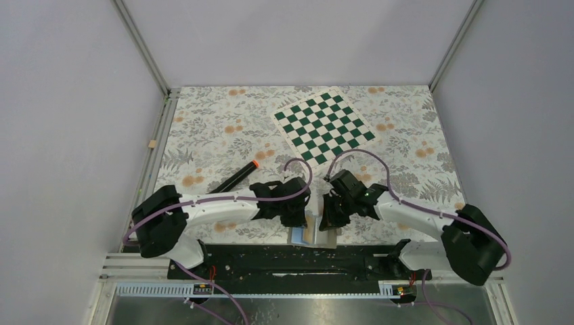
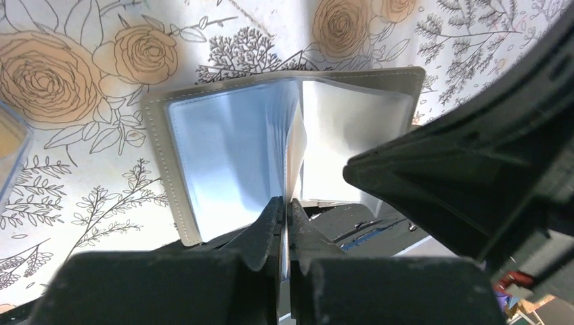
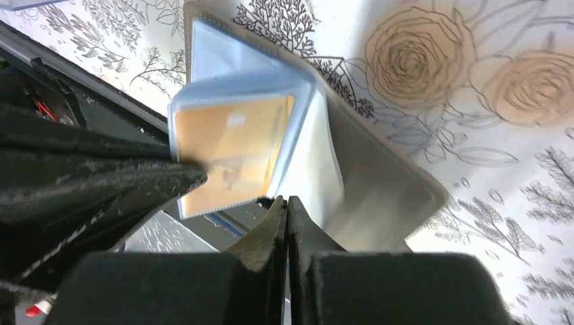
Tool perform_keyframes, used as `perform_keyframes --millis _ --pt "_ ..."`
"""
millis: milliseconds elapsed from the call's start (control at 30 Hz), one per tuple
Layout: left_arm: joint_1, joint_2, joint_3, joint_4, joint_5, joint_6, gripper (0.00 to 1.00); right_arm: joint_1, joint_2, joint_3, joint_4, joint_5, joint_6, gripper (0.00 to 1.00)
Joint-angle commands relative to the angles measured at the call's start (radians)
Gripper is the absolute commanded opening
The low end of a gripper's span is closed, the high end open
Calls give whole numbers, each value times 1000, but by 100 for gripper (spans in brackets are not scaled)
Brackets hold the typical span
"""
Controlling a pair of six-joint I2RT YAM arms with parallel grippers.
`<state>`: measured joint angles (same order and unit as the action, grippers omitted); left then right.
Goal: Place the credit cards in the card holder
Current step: Insert the credit card into the card holder.
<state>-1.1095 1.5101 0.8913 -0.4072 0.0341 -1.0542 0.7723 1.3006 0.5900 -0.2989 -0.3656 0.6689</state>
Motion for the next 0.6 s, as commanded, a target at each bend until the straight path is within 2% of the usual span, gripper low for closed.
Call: perform_keyframes --millis 0,100,167,333,567 --pt "-11 24 83 -79 -49 -5 6 5 -121 27 -127 112 -14 3" --pt "-23 50 109 -53 -18 -4 24 -2 -187 37 -192 161 -20 3" --pt "-29 74 120 -22 17 -2 31 -12 -226 41 -224 186 -23 3" --pt "-52 134 139 69 84 -13 38 -64 -298 47 -286 216 -42 2" --pt "-80 190 209 76 101 -12 42 -118 -337 49 -326 221 -67 1"
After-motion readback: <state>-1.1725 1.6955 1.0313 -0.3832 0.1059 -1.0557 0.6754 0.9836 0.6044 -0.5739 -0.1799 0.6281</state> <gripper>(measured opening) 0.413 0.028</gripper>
